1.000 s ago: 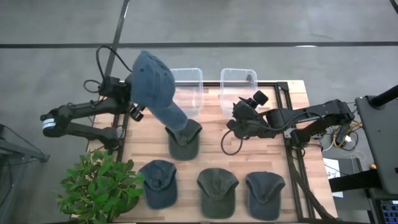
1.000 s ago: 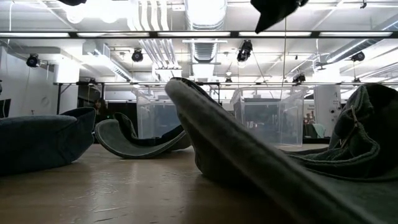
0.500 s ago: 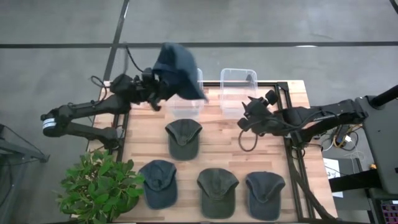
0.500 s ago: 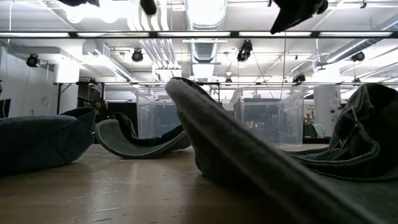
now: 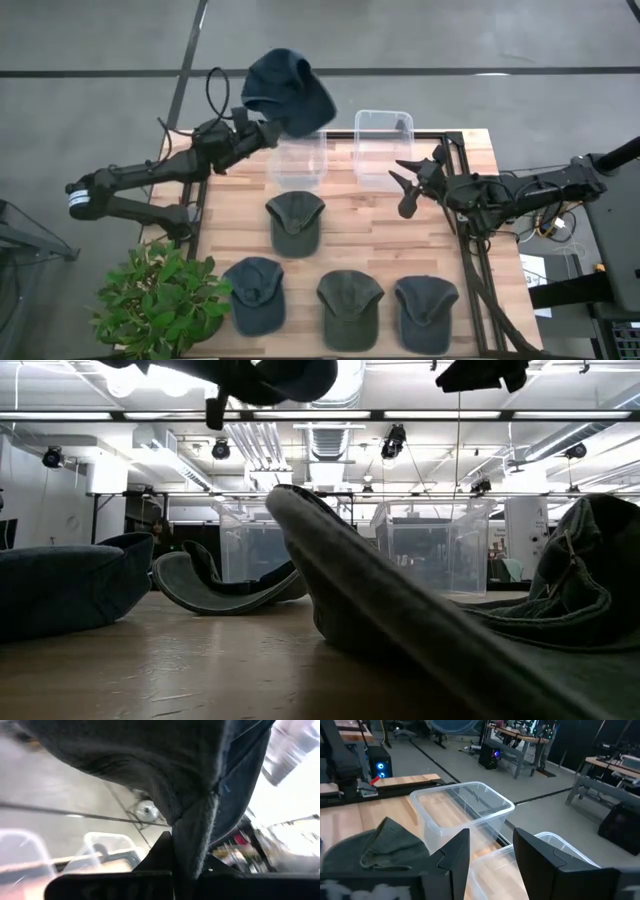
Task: Pick & Place hat
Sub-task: Put the top blue cap into the left transparent bin
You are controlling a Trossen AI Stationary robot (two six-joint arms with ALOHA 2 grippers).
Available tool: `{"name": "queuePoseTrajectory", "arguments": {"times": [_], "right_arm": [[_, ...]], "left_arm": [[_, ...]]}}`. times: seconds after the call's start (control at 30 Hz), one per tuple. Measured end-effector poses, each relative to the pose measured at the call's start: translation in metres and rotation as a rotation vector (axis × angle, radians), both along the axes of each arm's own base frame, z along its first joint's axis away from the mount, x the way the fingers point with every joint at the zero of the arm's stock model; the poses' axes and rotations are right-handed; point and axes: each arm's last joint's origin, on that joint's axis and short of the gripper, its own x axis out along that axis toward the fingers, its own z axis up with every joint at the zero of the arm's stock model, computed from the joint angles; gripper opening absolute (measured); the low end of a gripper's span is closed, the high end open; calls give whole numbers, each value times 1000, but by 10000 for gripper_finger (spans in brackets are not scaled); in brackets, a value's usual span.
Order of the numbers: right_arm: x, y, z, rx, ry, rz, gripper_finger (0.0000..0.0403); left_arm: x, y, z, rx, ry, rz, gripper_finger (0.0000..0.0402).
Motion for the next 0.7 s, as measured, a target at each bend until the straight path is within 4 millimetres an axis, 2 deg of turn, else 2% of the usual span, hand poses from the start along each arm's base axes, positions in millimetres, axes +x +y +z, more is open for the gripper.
{"name": "queuePoseTrajectory", "arguments": {"times": [0.2,0.53,0.7], "right_arm": [[-3,-1,-4,-35,30,12,143],[5,1,-9,-50,69,15,138],[9,2,-13,-58,94,16,141]], "left_arm": [[-3,4,6,-146,-73,54,4],[-10,12,28,-333,-326,56,4],[-11,12,33,-368,-400,39,4]]}}
